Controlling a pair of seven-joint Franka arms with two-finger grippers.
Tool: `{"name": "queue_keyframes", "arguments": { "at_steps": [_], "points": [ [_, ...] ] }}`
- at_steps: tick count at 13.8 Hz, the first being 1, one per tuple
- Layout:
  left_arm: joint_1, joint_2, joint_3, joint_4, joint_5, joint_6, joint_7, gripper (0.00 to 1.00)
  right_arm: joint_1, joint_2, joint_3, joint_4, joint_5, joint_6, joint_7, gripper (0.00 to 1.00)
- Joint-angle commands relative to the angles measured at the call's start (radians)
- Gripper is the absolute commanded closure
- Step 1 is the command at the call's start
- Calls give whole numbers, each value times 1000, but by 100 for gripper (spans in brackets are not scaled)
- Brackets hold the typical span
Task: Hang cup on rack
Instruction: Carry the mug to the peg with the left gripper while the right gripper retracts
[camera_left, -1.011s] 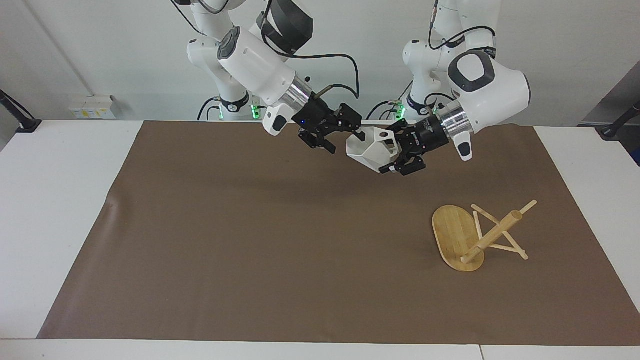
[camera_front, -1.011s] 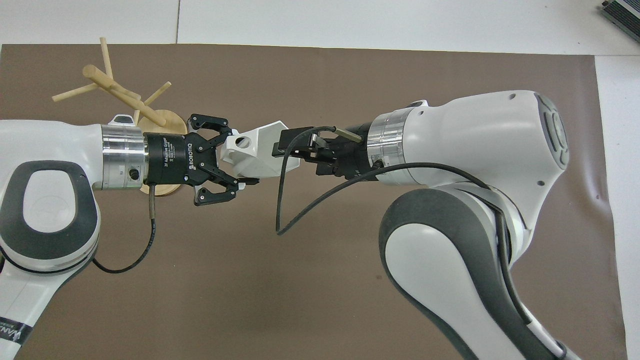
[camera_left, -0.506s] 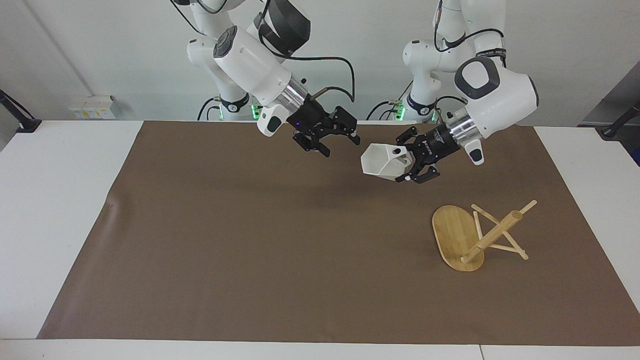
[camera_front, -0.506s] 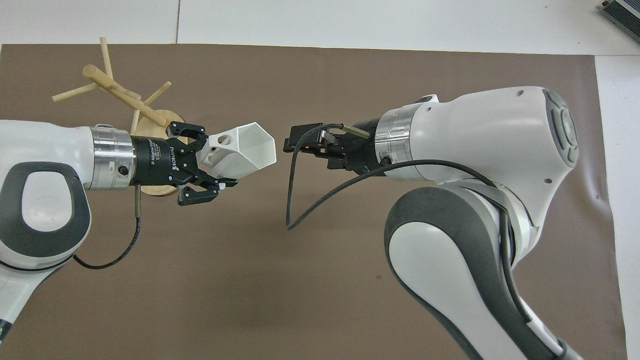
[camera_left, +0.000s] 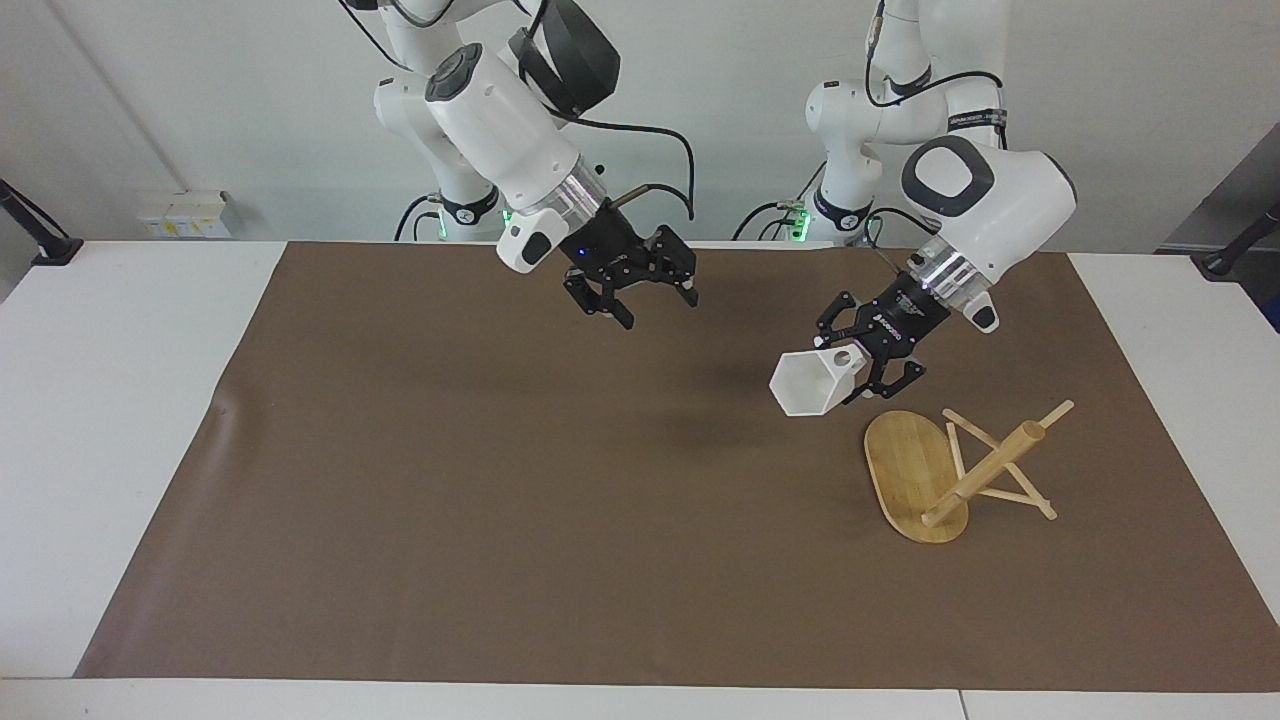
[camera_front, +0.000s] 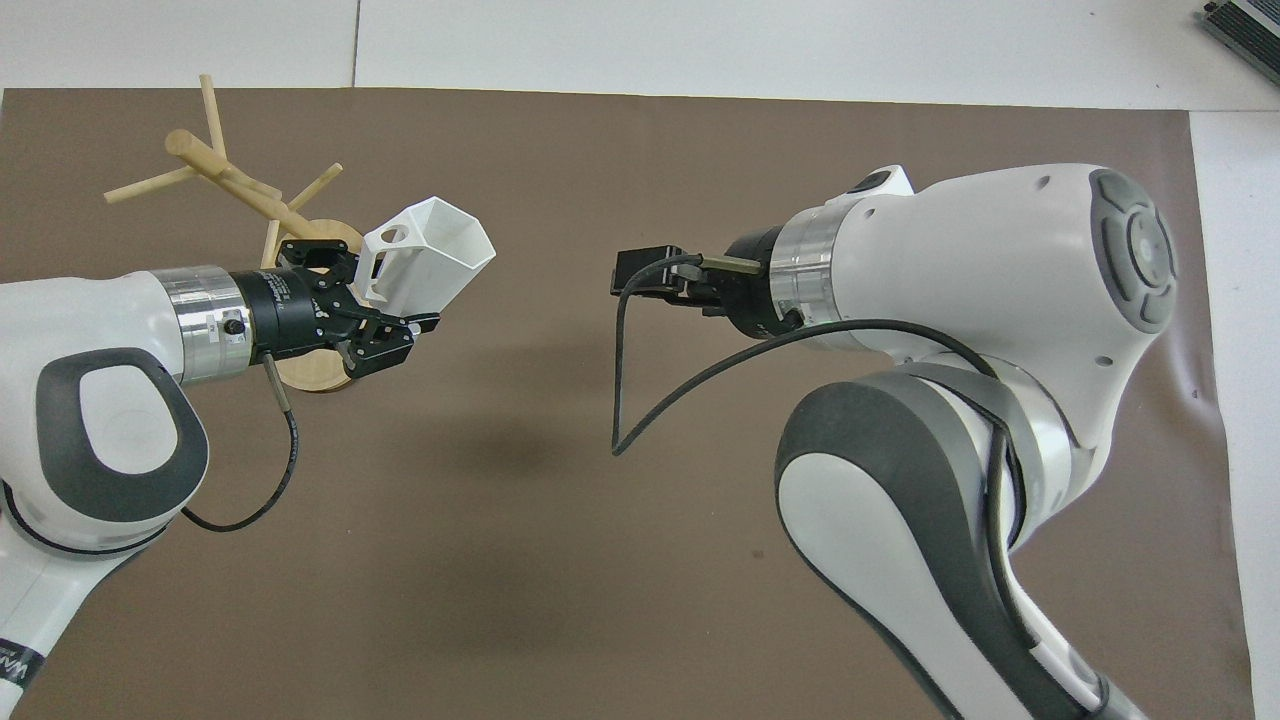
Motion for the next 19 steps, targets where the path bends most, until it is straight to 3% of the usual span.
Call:
{"name": "queue_keyframes", "arguments": {
  "at_steps": [1,4,16,19],
  "points": [
    [15,-24,-6,-26,16,61,-86,100,-49,-17,1,-15,-90,2,-110,0],
    [18,-21,-6,-48,16,151,-137,100,-89,-17,1,-17,-95,-1,-190,0],
    [49,-10,-8,-69,16,266,-241,100,-266,-17,-1,-15,-103,-13,-607,0],
    [44,6,-8,-63,16,306,-246,100,-289,-26,-7,-15,-219,-19,-664,0]
  ]
}}
